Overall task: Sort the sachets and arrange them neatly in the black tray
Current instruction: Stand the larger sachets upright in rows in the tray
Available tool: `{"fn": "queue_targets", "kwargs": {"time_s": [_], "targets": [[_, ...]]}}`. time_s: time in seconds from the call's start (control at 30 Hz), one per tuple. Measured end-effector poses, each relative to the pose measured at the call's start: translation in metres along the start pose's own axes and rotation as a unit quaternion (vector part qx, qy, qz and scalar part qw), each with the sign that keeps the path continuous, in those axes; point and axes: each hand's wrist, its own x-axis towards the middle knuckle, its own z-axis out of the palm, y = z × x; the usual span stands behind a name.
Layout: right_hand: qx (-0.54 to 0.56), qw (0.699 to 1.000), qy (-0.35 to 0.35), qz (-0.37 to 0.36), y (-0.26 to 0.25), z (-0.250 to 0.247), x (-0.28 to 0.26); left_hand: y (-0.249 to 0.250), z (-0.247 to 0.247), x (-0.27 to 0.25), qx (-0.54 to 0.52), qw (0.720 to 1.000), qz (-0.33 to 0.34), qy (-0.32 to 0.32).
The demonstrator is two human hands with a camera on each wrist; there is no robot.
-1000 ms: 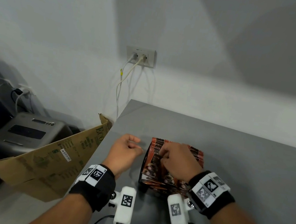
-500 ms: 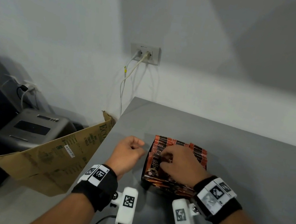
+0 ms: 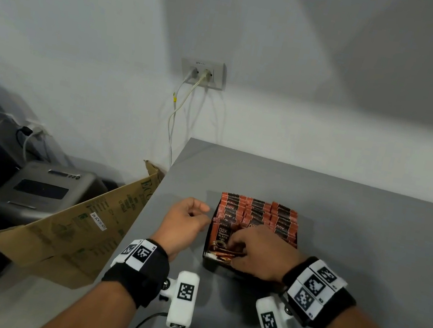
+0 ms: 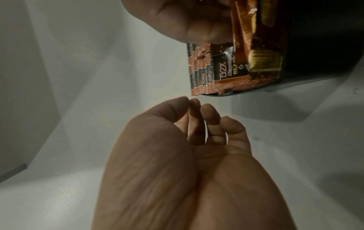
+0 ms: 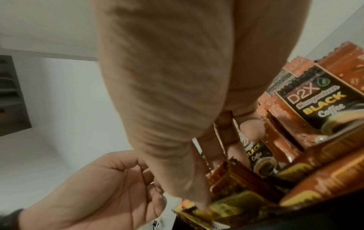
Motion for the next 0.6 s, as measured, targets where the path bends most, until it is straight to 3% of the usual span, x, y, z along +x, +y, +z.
{"fn": "queue_targets", "kwargs": {"time_s": [0.4, 0.6], "targets": [[-0.167, 0.983, 0.072, -0.041, -0.010, 0.022, 0.008, -0.009, 0.001, -0.004, -0.002, 1.000, -0.006, -0.010], [-0.083, 0.990, 0.109, -0.036, -0.010, 0.016, 0.003, -0.010, 0.001, -0.003, -0.014, 1.000, -0.002, -0.011]]}}
